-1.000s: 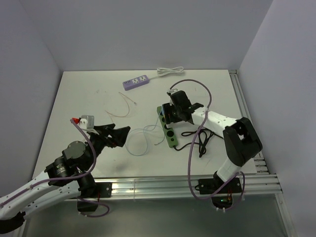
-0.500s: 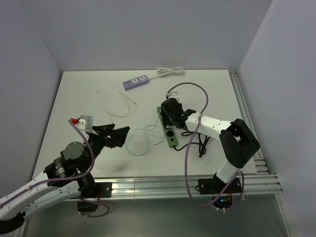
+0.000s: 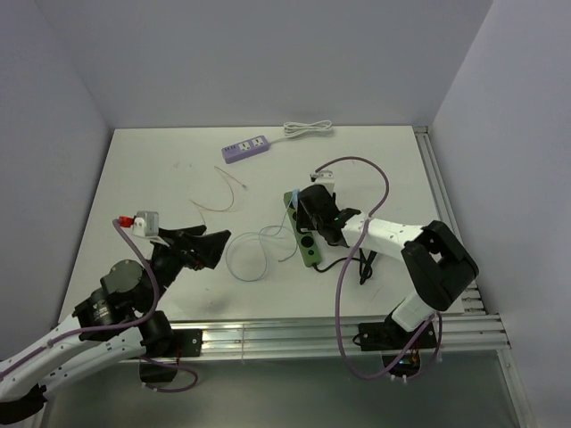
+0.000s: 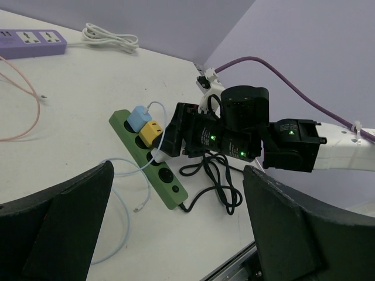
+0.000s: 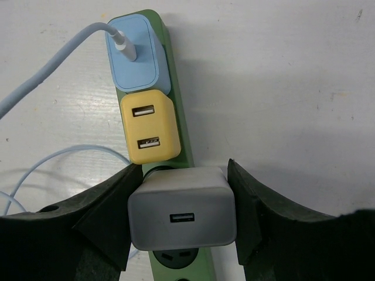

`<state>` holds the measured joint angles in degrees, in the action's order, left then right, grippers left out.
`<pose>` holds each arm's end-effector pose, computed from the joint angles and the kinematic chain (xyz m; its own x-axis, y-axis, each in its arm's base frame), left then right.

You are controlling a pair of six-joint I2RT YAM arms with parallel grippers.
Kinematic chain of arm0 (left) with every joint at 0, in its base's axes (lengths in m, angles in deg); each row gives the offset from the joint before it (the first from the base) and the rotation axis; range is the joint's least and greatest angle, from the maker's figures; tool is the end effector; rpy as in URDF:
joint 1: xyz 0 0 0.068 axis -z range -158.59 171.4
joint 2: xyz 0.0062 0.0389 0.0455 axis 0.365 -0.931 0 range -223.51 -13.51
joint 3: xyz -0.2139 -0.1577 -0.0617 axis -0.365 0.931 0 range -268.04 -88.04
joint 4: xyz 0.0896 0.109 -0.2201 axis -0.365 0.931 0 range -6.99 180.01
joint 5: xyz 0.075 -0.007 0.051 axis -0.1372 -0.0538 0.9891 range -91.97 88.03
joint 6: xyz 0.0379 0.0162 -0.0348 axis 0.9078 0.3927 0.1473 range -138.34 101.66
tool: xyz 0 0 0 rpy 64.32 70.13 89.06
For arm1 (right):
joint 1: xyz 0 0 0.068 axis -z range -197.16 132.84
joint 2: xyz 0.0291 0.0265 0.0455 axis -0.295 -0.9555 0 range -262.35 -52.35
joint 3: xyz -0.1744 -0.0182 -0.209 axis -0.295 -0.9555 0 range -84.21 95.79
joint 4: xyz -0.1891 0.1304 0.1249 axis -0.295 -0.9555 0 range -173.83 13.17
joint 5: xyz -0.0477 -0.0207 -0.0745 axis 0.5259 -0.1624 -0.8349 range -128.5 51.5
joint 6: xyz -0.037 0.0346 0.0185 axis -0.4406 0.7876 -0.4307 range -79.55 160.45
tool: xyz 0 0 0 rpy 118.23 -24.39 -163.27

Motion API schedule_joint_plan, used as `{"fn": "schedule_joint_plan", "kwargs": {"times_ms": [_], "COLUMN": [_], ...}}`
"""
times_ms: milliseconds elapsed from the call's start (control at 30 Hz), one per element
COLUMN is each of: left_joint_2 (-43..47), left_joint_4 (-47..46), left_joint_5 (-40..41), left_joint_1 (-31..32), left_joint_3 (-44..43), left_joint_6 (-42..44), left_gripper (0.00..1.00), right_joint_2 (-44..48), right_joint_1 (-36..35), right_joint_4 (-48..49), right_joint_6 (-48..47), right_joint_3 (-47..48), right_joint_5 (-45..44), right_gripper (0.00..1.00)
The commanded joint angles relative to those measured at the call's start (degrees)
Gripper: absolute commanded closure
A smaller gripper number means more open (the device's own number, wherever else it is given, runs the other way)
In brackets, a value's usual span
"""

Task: Insert the plug

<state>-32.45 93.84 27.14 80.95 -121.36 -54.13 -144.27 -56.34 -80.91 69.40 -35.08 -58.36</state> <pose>0.0645 -0.0753 0.3247 -0.2712 -0.5471 -0.7920 0.4296 0.6675 -0.6082 0.2579 0.1946 0.1765 -0.6955 0.0204 -0.7182 -0.0886 0.9895 0.1139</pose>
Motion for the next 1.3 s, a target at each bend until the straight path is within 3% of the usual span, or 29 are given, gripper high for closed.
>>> {"fn": "schedule_joint_plan", "kwargs": {"times_ms": [0, 367, 633, 733, 800, 833, 967, 1267], "left_joint_2": [0.39, 1.54, 1.10, 0.66, 0.66, 0.74, 1.36, -0.31], "left_joint_4": [-0.29, -0.20, -0.37, -0.37, -0.20, -0.02, 0.95, 1.04], "left_joint_5": [-1.77, -2.12, -1.86, -1.86, -1.94, -1.86, -1.16, -0.80], "left_joint_1": [-0.14, -0.14, -0.14, -0.14, -0.22, -0.14, -0.14, -0.14], "left_joint_3": [-1.13, -0.78, -0.69, -0.60, -0.60, -0.60, -0.69, -1.04], "left_joint_6": [-1.03, -1.74, -1.91, -2.26, -2.27, -2.44, -2.70, -2.88], "left_gripper": [0.03, 0.03, 0.03, 0.03, 0.03, 0.03, 0.03, 0.03], "right_joint_2": [-7.39, -10.30, -2.22, -1.16, -1.42, -1.25, 0.16, 1.39], "right_joint_1": [-1.86, -7.14, -7.14, -7.05, -6.53, -6.26, -5.03, -4.33], "right_joint_4": [-14.64, -19.05, -16.06, -15.52, -14.82, -13.95, -12.10, -12.98], "right_joint_6": [7.70, 5.77, 3.14, 0.68, -0.47, -1.34, -2.49, -2.93], "right_joint_3": [-4.48, 0.36, 1.14, 3.16, 3.96, 4.31, 4.23, 6.42], "right_joint_5": [11.08, 4.47, 0.96, 0.44, 1.04, 2.18, 3.68, 3.68], "right_gripper": [1.00, 1.00, 1.00, 0.91, 0.75, 0.61, 0.39, 0.21]}}
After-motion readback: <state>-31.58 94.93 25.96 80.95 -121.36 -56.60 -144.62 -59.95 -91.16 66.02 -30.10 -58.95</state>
